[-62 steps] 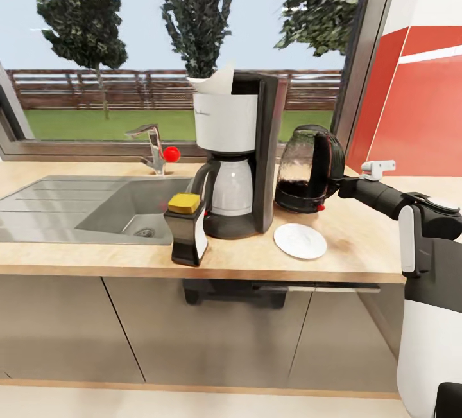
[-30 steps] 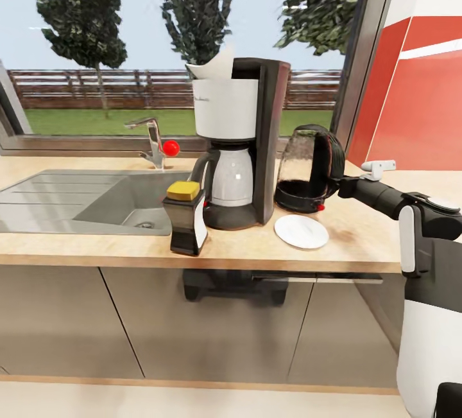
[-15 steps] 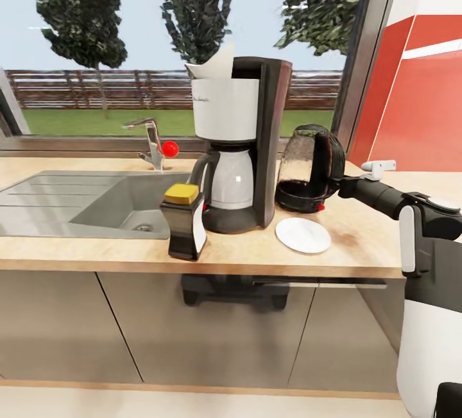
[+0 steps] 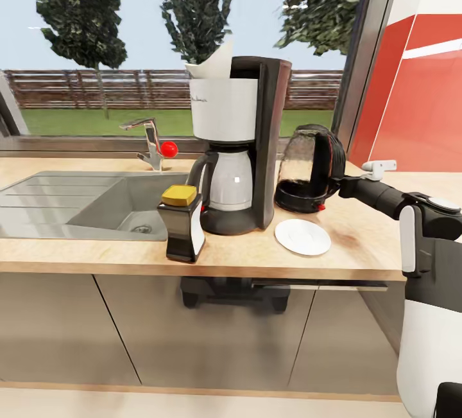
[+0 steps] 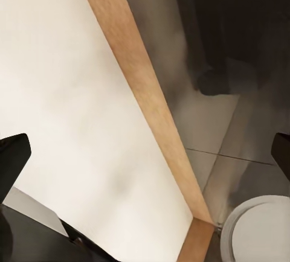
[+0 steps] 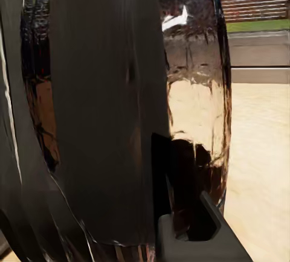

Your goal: Set up a coffee station on the kitchen countertop: keep the coffee maker on the countertop, move the bottle of coffee from the kitchen shelf to the counter next to the coffee maker, place a paper coffee filter on top of the coffee maker, put the saucer next to the coffee maker with the coffee cup on the saucer, and place the electric kettle next to the coffee maker.

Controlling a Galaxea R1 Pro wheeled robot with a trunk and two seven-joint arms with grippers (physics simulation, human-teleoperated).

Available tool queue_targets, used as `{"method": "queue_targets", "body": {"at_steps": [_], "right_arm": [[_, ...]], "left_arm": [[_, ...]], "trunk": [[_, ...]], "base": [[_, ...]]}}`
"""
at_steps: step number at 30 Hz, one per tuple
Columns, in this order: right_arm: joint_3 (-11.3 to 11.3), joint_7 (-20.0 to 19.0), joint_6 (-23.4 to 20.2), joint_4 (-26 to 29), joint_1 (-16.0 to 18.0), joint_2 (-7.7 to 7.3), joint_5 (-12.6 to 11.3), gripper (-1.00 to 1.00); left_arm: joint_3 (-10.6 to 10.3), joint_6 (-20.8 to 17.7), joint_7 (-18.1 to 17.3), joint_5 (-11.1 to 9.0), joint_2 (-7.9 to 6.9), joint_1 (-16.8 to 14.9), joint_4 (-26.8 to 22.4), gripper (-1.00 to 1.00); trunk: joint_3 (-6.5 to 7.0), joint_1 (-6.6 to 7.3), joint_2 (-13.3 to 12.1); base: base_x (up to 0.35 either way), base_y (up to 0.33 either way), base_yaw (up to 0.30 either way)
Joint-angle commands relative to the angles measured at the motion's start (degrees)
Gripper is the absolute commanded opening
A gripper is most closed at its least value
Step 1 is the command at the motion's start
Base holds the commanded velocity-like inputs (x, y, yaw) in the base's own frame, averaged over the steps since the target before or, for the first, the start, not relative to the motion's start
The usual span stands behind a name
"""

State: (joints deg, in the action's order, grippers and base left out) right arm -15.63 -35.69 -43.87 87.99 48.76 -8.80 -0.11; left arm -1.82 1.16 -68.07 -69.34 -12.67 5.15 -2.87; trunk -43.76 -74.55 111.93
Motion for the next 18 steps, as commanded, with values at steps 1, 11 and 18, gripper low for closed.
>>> {"method": "queue_targets", "body": {"at_steps": [1,11,18], "right_arm": [[-0.1,-0.2,-0.4,0.1,0.0,0.01,-0.4,-1.0],[-0.1,-0.3,-0.4,0.1,0.1,0.01,-0.4,-1.0],[-0.1,-0.3,-0.4,0.1,0.1,0.01,-0.4,-1.0]], "left_arm": [[-0.2,0.1,-0.1,-0.2,-0.01,0.0,-0.1,1.0],[-0.2,0.2,-0.1,-0.2,-0.03,0.0,-0.1,1.0],[-0.2,0.2,-0.1,-0.2,-0.01,0.0,-0.1,1.0]], "trunk": [[-0.04,0.0,0.0],[-1.12,-1.31,2.4],[-1.12,-1.31,2.4]], "base": [[0.0,0.0,0.0],[0.0,0.0,0.0],[0.0,0.0,0.0]]}}
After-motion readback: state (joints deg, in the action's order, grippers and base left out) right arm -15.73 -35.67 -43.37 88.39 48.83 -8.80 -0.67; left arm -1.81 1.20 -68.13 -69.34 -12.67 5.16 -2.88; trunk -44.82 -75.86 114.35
